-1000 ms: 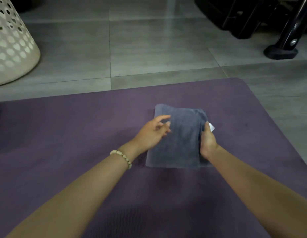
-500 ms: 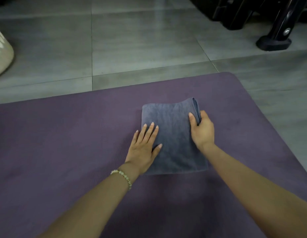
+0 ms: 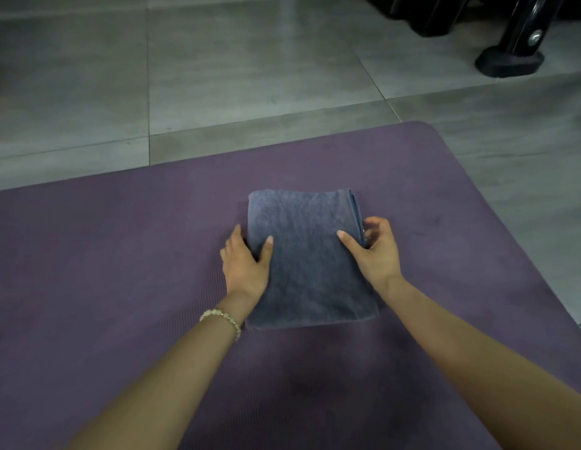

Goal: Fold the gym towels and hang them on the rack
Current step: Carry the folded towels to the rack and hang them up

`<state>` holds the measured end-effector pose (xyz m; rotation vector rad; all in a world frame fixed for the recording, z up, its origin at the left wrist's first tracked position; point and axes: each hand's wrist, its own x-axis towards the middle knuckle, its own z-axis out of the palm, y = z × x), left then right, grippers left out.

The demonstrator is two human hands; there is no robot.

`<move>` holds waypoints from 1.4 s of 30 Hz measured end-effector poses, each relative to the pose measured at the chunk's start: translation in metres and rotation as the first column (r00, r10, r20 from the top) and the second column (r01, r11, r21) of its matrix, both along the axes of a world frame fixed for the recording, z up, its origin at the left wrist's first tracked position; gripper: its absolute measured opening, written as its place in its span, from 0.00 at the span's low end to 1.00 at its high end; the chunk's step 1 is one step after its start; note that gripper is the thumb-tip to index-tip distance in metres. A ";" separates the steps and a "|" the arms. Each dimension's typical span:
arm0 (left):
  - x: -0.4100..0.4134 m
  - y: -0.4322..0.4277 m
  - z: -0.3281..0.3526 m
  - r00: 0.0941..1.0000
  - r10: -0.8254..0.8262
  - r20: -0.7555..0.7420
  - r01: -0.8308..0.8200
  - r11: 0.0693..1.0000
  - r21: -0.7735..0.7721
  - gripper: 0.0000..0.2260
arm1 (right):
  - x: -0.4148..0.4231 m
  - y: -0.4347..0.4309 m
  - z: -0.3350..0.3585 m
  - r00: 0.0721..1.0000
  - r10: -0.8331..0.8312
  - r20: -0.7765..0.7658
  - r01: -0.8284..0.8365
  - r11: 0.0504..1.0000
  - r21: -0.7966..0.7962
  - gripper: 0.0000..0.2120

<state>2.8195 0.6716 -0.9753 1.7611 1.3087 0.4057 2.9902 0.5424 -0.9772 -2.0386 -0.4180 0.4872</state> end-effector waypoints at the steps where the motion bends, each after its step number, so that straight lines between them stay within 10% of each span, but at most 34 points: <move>1: 0.000 0.004 0.002 1.000 0.010 0.024 -0.009 1.000 -0.028 0.26 | -0.001 -0.002 -0.001 1.000 -0.005 -0.001 0.004 1.000 -0.023 0.24; 9: 0.004 0.022 0.031 0.989 -0.122 0.079 0.144 0.761 -0.632 0.23 | -0.001 -0.011 0.004 0.992 0.047 -0.117 -0.056 0.996 -0.070 0.24; 13: -0.001 0.018 0.049 0.979 -0.179 0.101 0.204 0.788 -0.581 0.16 | -0.011 -0.014 0.018 0.984 0.028 -0.176 -0.041 0.996 -0.075 0.22; 20: -0.012 0.014 0.096 0.911 0.274 0.308 -0.050 0.814 -0.578 0.10 | -0.075 -0.004 0.052 0.961 -0.160 -0.224 0.140 0.985 -0.105 0.32; 23: -0.026 0.018 0.114 0.850 0.411 0.329 -0.145 0.783 -0.605 0.16 | -0.114 0.012 0.087 0.840 -0.210 -0.501 0.149 0.976 -0.160 0.47; 28: -0.060 0.022 0.144 0.757 0.572 0.314 -0.277 0.718 -0.639 0.17 | -0.168 0.044 0.141 0.400 0.205 -0.893 0.082 0.963 0.258 0.28; 33: -0.092 0.038 0.166 0.711 0.607 0.355 -0.271 0.703 -0.658 0.23 | -0.184 0.075 0.167 0.700 0.196 -0.687 0.113 0.919 0.377 0.15; 37: -0.140 0.060 0.201 0.877 0.347 0.334 0.011 0.680 -0.733 0.27 | -0.175 0.093 0.214 0.906 0.170 -0.388 -0.042 0.948 0.316 0.12; 42: -0.206 0.084 0.290 0.972 0.202 0.120 -0.098 0.812 -0.576 0.24 | -0.156 0.093 0.338 0.959 0.283 -0.005 -0.280 0.952 0.124 0.14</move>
